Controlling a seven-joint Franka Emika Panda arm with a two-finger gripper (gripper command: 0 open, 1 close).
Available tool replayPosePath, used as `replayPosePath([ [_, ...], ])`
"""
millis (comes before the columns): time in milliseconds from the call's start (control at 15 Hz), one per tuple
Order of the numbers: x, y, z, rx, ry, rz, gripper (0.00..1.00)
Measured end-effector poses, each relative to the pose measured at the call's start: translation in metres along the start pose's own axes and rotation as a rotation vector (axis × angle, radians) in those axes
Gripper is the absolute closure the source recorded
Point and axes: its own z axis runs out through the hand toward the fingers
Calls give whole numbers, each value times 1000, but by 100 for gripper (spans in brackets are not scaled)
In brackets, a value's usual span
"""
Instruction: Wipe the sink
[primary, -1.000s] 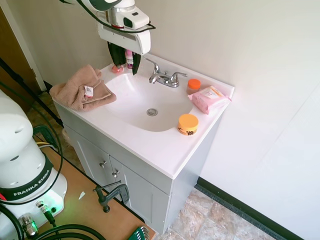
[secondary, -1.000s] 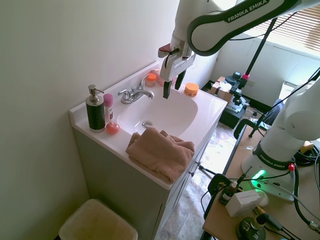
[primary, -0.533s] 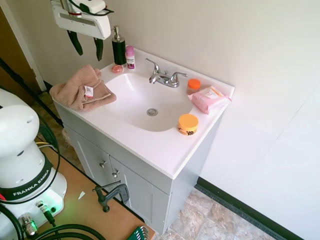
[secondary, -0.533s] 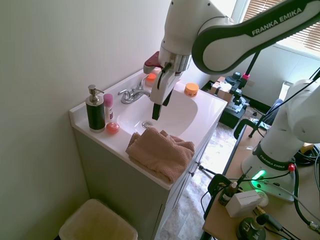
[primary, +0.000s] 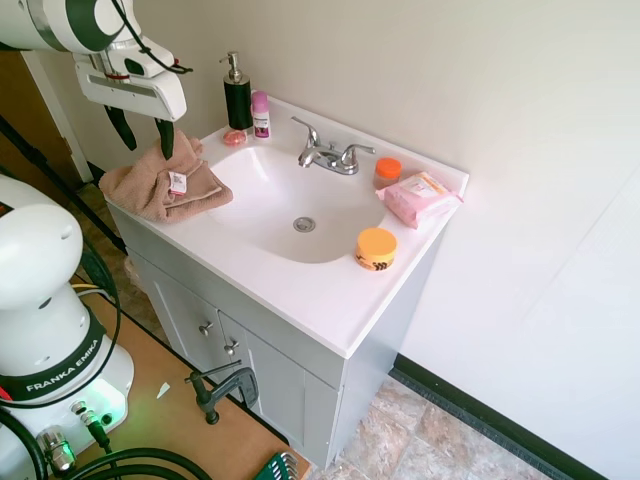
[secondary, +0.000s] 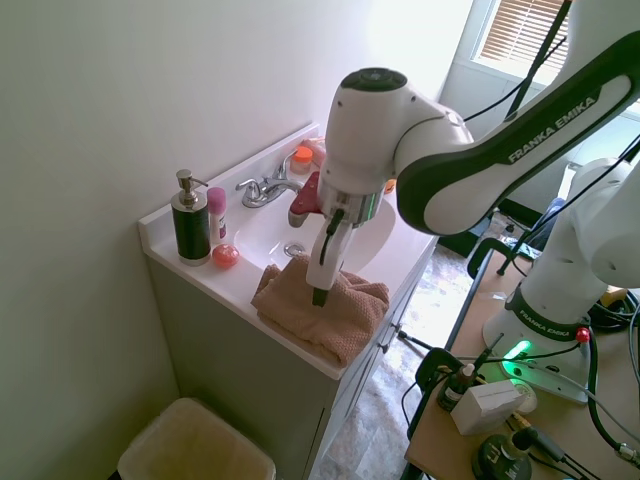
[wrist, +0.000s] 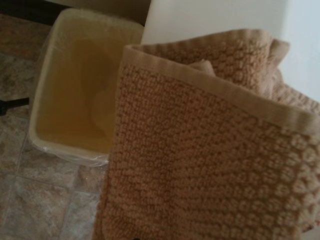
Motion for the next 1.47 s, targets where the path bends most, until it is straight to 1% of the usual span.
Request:
replayPosePath([
  [400, 5, -4, 48, -70, -14, 18, 0],
  [467, 5, -6, 53, -74, -14, 18, 0],
  [533, 6, -9, 55, -76, -13, 14, 100],
  [1467, 7, -13, 56, -76, -20, 18, 100],
])
